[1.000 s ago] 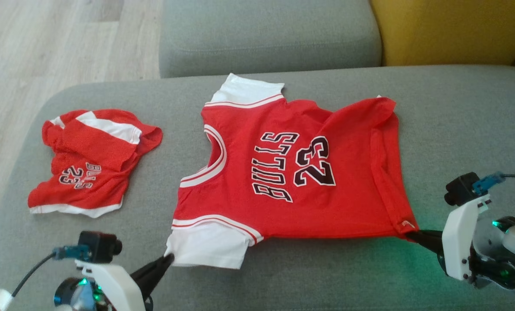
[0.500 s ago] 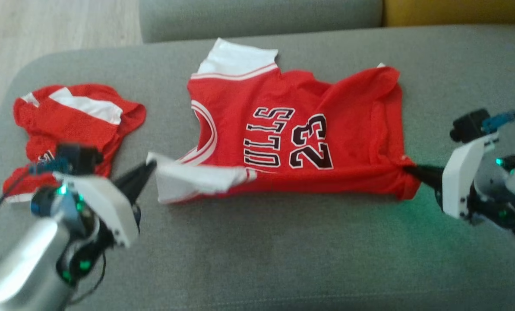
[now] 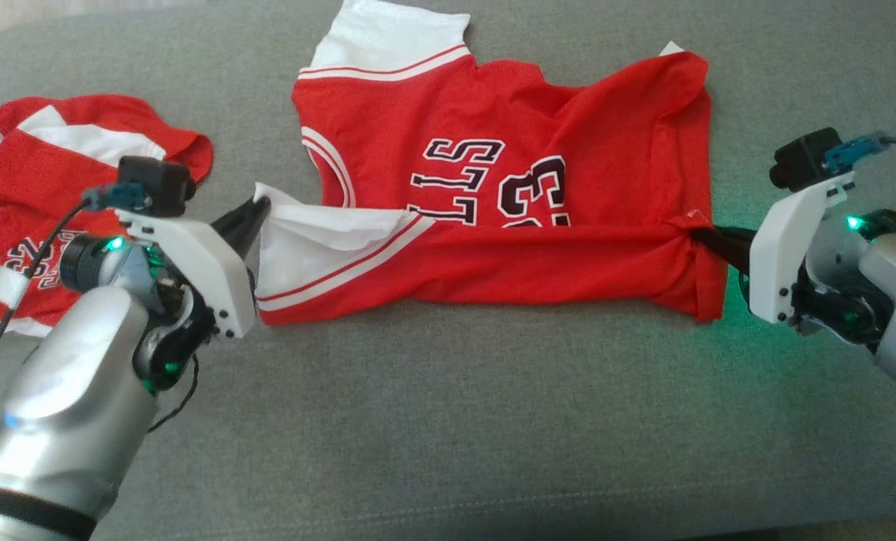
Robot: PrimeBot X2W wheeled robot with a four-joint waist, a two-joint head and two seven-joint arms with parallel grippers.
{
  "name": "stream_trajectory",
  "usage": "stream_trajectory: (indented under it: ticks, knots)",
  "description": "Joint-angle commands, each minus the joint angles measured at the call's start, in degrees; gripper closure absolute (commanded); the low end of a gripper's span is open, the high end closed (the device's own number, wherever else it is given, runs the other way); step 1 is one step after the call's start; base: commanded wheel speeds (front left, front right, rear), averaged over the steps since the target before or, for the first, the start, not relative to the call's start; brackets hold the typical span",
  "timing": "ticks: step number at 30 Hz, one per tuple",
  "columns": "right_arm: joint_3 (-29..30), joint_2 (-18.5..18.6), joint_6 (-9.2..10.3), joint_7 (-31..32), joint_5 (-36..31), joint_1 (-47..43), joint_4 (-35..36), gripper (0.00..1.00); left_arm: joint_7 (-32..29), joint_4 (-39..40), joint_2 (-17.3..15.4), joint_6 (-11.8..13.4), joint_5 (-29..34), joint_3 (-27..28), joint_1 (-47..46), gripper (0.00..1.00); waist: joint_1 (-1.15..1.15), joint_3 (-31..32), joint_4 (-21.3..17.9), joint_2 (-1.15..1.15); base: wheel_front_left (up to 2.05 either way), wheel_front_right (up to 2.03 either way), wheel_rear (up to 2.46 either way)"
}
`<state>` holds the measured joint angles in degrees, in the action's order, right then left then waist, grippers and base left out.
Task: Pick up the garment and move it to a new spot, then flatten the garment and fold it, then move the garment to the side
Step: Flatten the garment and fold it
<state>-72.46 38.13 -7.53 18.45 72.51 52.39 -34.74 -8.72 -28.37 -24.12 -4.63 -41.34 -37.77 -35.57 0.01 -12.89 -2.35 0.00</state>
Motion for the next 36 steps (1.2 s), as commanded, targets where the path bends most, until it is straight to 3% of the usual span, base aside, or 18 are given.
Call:
stream_trajectory:
  ticks: [1,3,4,5,6,12,17,21,25,31,36]
  knots:
    - [0.4,0.7,0.04,-1.0,-0.5,1.1,0.0,1.00,1.0,0.4,-1.5,-0.3,0.7,2.4,-4.0,1.00,-0.01,-0.5,-0.3,0.00,0.00,0.00,0.00]
    - [0.3,0.1,0.04,-1.3,-0.4,1.1,-0.5,1.00,1.7,-1.8,-0.8,-0.7,1.0,1.9,-4.9,1.00,-0.01,-0.8,-0.4,0.00,0.00,0.00,0.00]
    - [0.2,-0.1,0.04,-1.5,-0.3,1.2,-0.8,1.00,2.0,-2.8,-0.4,-0.9,1.0,1.6,-5.3,0.78,-0.01,-0.9,-0.4,0.00,0.00,0.00,0.00]
    - [0.2,-0.3,0.04,-2.3,-0.4,1.3,-1.1,0.41,2.3,-3.8,-0.1,-1.0,1.2,1.3,-5.6,0.10,-0.01,-1.0,-0.4,0.00,0.00,0.00,0.00]
    - [0.3,-0.6,0.04,-3.0,-0.2,1.3,-1.5,0.00,2.6,-5.0,0.3,-1.1,1.2,1.2,-5.9,0.00,-0.01,-1.1,-0.5,0.00,0.00,0.00,0.00]
    - [1.4,-1.9,0.04,-9.6,0.3,1.1,-3.4,0.00,8.5,-9.5,2.6,-0.5,0.7,2.5,-6.6,0.00,-0.01,0.0,-0.7,0.00,0.00,0.00,0.00]
    - [4.5,-2.3,0.04,-20.0,1.5,-0.5,-1.9,0.00,16.7,-10.0,4.1,0.9,-2.3,7.3,-6.1,0.00,-0.01,2.3,-0.9,0.00,0.00,0.00,0.00]
    - [7.7,-2.2,0.04,-30.6,1.1,-3.4,-1.3,0.00,22.4,-6.8,5.0,2.4,-4.7,12.0,-3.4,0.00,-0.01,5.1,-0.9,0.00,0.00,0.00,0.00]
    - [11.7,-3.2,0.04,-33.3,-1.8,-6.3,-1.3,0.00,23.6,-0.5,5.8,3.9,-5.2,16.5,1.3,0.00,-0.01,7.0,-0.7,0.00,0.00,0.00,0.00]
    - [26.4,-6.4,0.04,-33.4,-10.6,-13.4,1.5,0.00,23.7,10.8,9.2,7.2,-2.1,23.9,11.1,0.00,-0.01,9.1,-0.2,0.00,0.00,0.00,0.00]
    - [39.6,-11.4,0.04,-33.4,-21.6,-24.5,5.2,0.00,23.7,18.3,12.6,7.9,2.4,27.0,21.1,0.00,-0.01,10.6,0.3,0.00,0.00,0.00,0.00]
